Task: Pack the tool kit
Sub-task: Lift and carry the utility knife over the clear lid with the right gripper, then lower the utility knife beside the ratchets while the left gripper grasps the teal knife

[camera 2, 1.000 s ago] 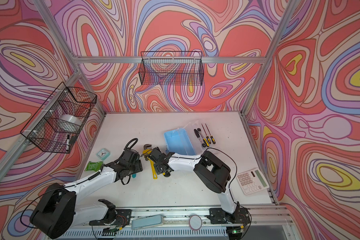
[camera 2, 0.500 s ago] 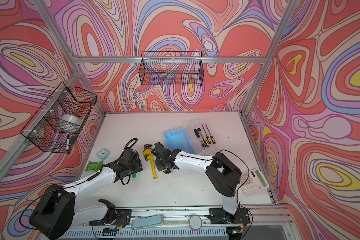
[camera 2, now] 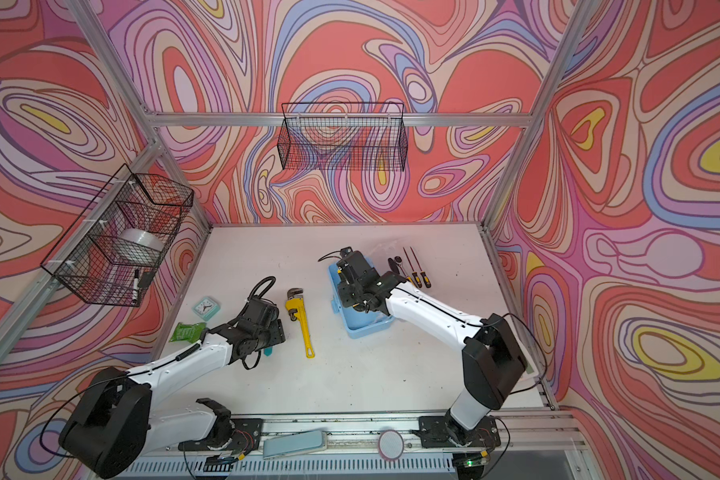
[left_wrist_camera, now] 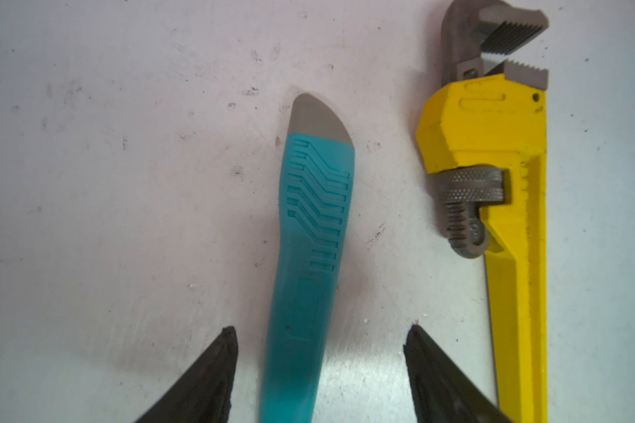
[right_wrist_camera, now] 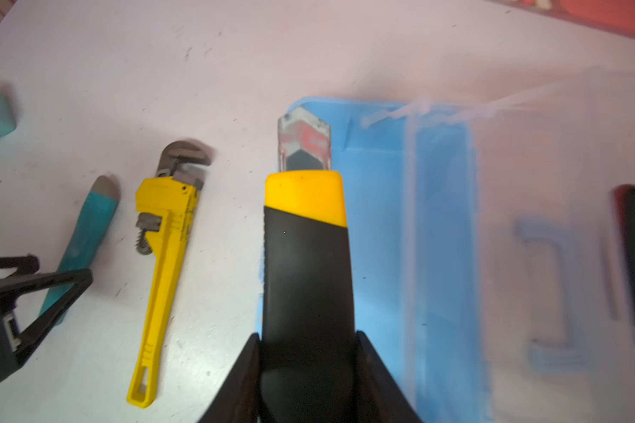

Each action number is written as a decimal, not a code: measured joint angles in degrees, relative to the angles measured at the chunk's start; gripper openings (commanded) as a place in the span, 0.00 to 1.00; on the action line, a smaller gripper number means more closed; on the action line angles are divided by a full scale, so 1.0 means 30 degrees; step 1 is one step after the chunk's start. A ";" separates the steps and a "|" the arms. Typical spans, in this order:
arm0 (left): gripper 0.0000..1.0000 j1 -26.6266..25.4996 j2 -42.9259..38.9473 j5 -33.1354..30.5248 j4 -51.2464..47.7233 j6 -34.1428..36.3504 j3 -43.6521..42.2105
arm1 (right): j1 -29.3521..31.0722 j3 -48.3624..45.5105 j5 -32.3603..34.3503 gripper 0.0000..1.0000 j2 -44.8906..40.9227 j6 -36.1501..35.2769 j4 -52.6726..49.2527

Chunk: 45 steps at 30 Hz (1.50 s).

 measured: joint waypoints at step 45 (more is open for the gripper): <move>0.70 0.0117 0.1683 -0.0342 0.0809 0.0240 0.0787 | -0.3949 0.0452 0.0546 0.56 0.3257 -0.3293 -0.0044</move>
